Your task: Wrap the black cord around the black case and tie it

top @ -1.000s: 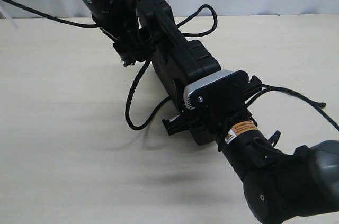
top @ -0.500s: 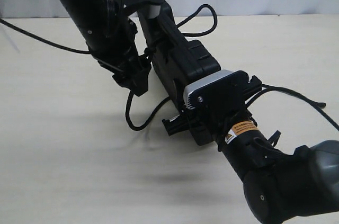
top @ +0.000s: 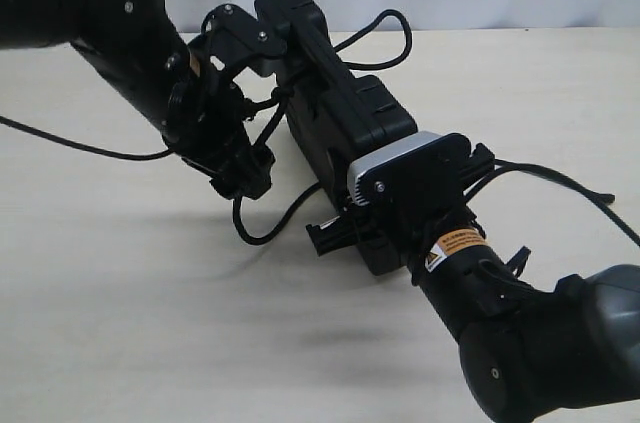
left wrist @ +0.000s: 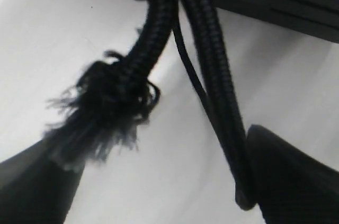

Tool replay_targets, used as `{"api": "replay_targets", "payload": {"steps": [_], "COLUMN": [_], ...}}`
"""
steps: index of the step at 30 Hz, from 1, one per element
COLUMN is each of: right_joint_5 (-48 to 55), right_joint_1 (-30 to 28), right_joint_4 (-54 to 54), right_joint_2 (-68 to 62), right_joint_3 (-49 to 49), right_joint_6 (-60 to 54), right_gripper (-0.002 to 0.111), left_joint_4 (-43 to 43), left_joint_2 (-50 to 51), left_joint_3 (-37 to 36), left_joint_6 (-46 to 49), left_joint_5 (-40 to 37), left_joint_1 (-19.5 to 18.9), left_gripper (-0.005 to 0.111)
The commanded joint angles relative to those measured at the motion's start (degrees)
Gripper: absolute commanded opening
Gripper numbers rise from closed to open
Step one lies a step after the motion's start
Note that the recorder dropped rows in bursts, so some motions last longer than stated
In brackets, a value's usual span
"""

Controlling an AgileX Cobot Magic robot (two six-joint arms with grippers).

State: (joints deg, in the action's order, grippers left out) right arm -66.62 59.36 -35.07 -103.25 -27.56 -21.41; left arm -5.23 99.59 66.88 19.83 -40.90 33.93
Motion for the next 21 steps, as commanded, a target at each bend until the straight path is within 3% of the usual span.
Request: {"api": "replay_targets", "payload": {"steps": [1,3,5,6,7,12,21], "right_joint_5": [-3.34,-3.34,-3.34,-3.34,-3.34,-3.34,-3.34], "right_joint_1": [-0.06,-0.06,-0.06,-0.06,-0.06,-0.06,-0.06], "right_joint_4": [1.52,1.52,1.52,1.52,1.52,1.52,1.68], "right_joint_2": [0.84,0.84,0.84,0.84,0.84,0.74,0.73], "right_joint_3": [-0.11,-0.11,-0.11,-0.11,-0.11,-0.11,-0.11], "right_joint_6": [0.5,0.5,0.67,0.67,0.67,0.66,1.34], "right_gripper": [0.004,0.004,0.004,0.004,0.004,0.004,0.004], "left_joint_4": [-2.0,-2.49,-2.49,-2.94,-2.91,-2.91,-2.97], "left_joint_2": [-0.41,-0.41,-0.41,-0.41,-0.57,-0.62,-0.62], "left_joint_3": [-5.15,-6.18,-6.18,-6.18,-6.18,-5.4,4.59], "left_joint_6": [-0.64,-0.64,0.57,2.71,3.72,6.5,6.87], "left_joint_5": [11.14,14.37,14.65,14.24,14.24,14.17,6.36], "left_joint_1": [0.06,0.06,0.06,0.06,0.06,0.06,0.06], "left_gripper": [0.075,0.065,0.037,0.014,0.003,0.0,0.0]}}
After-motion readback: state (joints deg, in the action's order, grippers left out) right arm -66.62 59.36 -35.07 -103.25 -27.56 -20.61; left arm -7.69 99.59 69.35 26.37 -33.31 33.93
